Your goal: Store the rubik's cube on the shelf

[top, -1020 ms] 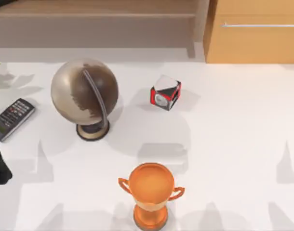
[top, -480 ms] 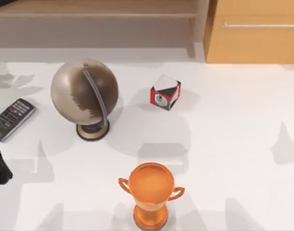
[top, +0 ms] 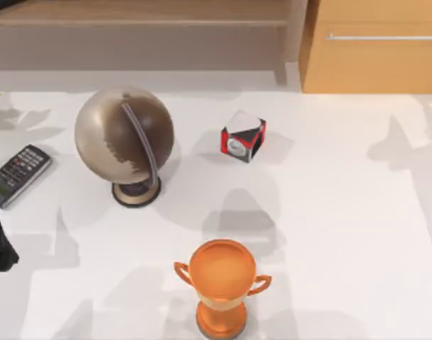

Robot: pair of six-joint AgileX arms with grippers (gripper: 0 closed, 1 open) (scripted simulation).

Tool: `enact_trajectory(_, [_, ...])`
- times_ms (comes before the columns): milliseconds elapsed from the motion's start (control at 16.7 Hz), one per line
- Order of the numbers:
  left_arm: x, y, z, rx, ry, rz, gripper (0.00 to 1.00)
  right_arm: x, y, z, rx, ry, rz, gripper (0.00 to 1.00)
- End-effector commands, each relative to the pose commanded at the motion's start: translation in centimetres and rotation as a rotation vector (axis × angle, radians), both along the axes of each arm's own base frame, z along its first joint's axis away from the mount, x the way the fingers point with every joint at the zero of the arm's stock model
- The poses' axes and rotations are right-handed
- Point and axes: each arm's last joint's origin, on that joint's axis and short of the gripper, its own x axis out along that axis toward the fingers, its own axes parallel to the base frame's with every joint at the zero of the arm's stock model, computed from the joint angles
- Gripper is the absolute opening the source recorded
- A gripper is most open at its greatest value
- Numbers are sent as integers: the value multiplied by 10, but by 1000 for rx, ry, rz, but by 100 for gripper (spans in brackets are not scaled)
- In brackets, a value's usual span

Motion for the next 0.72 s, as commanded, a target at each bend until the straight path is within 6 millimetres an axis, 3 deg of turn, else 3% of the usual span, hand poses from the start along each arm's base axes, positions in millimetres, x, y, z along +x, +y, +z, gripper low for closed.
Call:
enact_trajectory(180, [0, 0, 0, 0, 0, 0, 100, 58, 13, -20, -210, 11, -9, 100])
enact_trajectory(360, [0, 0, 0, 0, 0, 0, 100, 107, 28, -60, -397, 30, -20, 100])
enact_trajectory(540, [0, 0, 0, 0, 0, 0, 100, 140, 40, -108, -548, 53, -30, 100])
enact_trajectory(720, [0, 0, 0, 0, 0, 0, 100, 157, 49, -146, -654, 68, -38, 100])
